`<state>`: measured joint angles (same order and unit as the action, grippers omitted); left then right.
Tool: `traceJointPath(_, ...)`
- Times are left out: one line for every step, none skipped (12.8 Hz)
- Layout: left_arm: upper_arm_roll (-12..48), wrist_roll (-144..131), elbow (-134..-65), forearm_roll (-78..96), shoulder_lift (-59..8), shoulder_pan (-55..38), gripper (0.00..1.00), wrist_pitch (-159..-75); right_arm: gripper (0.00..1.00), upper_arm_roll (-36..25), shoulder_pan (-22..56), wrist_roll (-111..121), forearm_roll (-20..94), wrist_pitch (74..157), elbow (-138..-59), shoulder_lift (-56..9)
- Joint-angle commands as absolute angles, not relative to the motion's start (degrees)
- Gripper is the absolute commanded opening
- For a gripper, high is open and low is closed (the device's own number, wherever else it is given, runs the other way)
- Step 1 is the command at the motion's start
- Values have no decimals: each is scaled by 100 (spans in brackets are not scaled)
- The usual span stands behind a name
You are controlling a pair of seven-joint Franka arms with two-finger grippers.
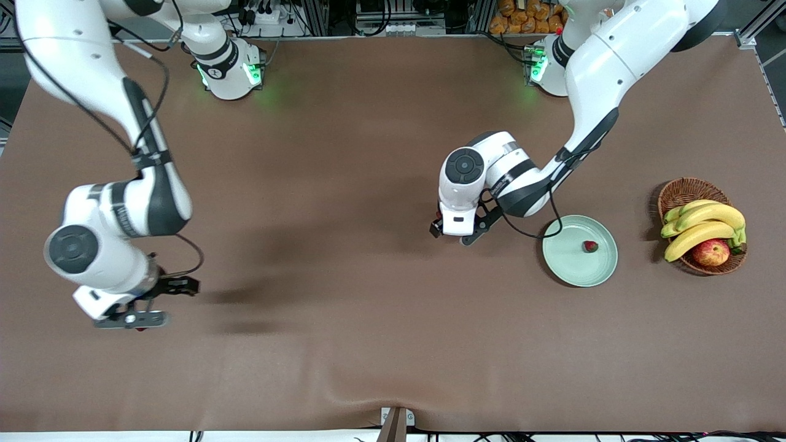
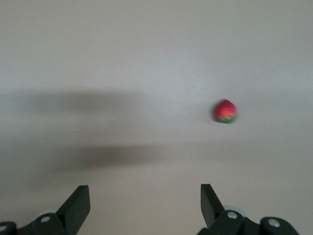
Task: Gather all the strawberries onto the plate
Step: 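Grasp the second strawberry with the left gripper while the right reaches another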
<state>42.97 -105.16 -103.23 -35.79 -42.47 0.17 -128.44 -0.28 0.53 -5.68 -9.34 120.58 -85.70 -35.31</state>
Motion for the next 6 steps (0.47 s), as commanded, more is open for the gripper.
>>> traceJointPath(4175, -11108, -10257, -3709, -4333, -236, 100, -13025, 100, 114, -499, -424, -1055, 12390, -8385, -3901)
traceJointPath(4123, -11205, -10318, -3709, -4342, -281, 100, -13025, 100, 114, -597, -91, -1072, 12706, -8385, -3981)
traceJointPath(4122, -11223, -10353, -3709, -4342, -281, 100, -13034, 100, 106, -728, 104, -1090, 12935, -8333, -4112)
traceJointPath(4113, -11267, -10388, -3709, -4359, -273, 97, -13060, 100, 105, -921, 149, -1081, 13129, -8167, -4296)
traceJointPath(4052, -11407, -10423, -3709, -4359, -281, 96, -13174, 100, 105, -1010, 123, -1081, 13192, -7991, -4463)
traceJointPath(4026, -11478, -10502, -3718, -4359, -290, 95, -13236, 100, 105, -1063, 88, -1081, 13192, -7763, -4639)
